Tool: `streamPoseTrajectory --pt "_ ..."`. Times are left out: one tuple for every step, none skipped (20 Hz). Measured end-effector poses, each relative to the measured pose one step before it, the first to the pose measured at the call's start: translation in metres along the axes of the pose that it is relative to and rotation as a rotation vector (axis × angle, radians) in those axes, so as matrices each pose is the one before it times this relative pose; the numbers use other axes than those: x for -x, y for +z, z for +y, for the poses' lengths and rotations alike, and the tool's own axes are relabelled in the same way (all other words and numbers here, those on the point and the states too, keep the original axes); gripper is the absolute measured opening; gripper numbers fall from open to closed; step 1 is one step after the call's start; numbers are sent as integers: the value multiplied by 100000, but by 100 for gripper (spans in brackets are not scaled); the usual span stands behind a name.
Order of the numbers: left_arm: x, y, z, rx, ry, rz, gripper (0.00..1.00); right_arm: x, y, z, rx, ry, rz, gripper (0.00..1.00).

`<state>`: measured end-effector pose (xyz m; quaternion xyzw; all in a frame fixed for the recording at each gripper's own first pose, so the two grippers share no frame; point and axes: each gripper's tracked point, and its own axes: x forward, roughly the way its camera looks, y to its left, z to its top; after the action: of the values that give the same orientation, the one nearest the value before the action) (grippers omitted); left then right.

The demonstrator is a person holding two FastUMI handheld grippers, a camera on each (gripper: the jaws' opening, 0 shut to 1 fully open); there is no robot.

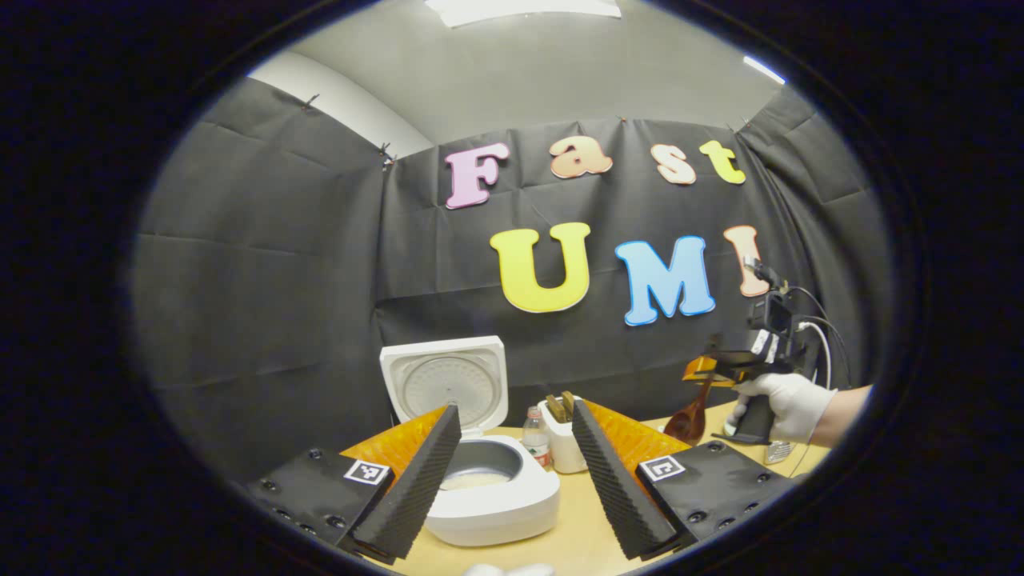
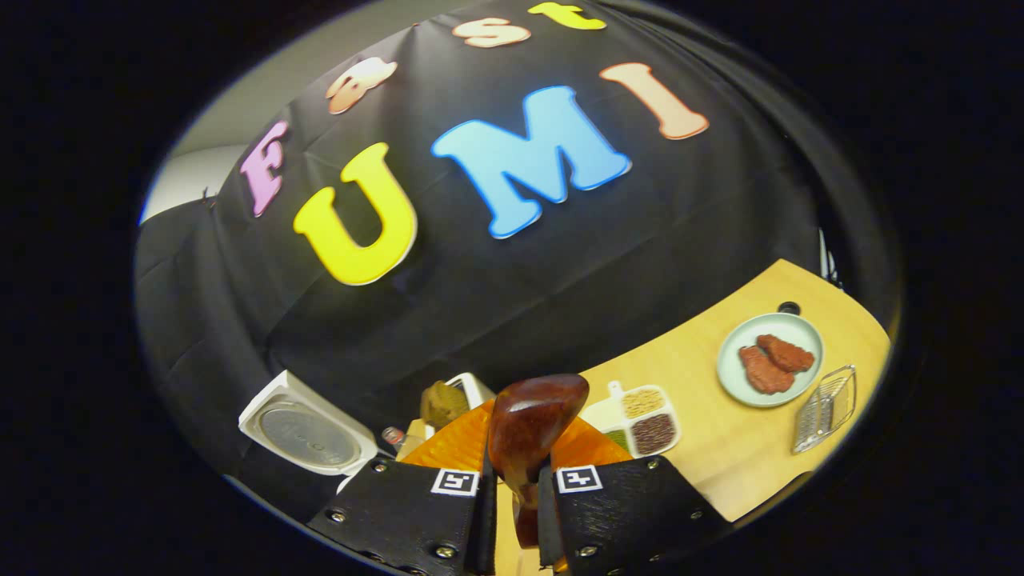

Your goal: Close the left gripper, press the button to open the rice cooker; take a wooden spoon from the chopstick holder with the right hand, scoop a spoonful of rice and pour it into the rice cooker, then put the wooden spoon back into the chopstick holder.

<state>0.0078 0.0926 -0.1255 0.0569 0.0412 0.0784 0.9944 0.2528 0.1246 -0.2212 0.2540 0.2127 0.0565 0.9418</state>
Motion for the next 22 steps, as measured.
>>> streamPoseTrajectory --pt "-71 256 -861 -202 -1266 -106 99 422 1301 -2893 323 -4020 -2359 21" --pt "-238 239 -619 -656 -736 -73 99 431 1320 -2811 66 -3613 -1961 21" --pt "-95 233 -629 -350 -795 -467 99 188 1231 -2694 -1138 -3446 -1684 21" --pt "-169 269 -778 -184 -927 -165 98 117 1065 -2637 -1141 -3213 -960 21" --pt "-258 169 -853 -440 -567 154 98 182 634 -2530 -124 -3403 -853 21" --pt "-183 224 -529 -195 -271 -83 99 -1 735 -2427 835 -3299 -915 21" --pt "-68 231 -877 226 -586 28 99 -227 483 -2241 376 -3169 -368 21" --pt "-272 231 -657 398 -601 355 99 -87 419 -2034 -490 -2483 -39 21" --pt "-259 -68 -725 166 -737 579 99 65 415 -1842 -1463 -2311 -125 21" --pt "-161 169 -471 -511 131 88 99 -151 483 -1552 -1818 -2059 -498 21" --pt "-64 115 -539 -692 -61 288 99 -356 159 -1452 -1455 -1616 -70 21" --pt "-254 169 -354 -404 188 9 99 -306 -67 -984 -1271 -1230 801 21" --pt "-34 87 -519 -505 -24 214 99 -289 -162 -642 -550 -330 1066 21" --pt "-112 152 -354 -768 505 497 99 -269 -218 -204 -397 -236 882 21" --pt "-109 -164 -319 -402 -70 107 99 -208 -295 -234 569 -263 690 21" --pt "-26 170 -289 -212 54 84 99 -229 -416 -224 753 -18 735 21" --pt "-108 1 -423 -229 -395 -26 99 -286 -297 -132 574 -126 462 21" --pt "-26 200 -183 -846 149 31 99 -374 -518 -1 128 15 1355 21" --pt "-34 84 0 -569 38 -309 99 -177 -620 -119 -451 -101 1018 21" --pt "-25 197 -195 -31 -363 -119 99 -267 -492 -291 -70 -531 959 21" --pt "9 -76 -129 -40 -68 275 99 -427 -590 -380 315 -563 823 21" --pt "-15 16 -2 -58 59 31 99 -305 -537 -454 336 -726 718 21"
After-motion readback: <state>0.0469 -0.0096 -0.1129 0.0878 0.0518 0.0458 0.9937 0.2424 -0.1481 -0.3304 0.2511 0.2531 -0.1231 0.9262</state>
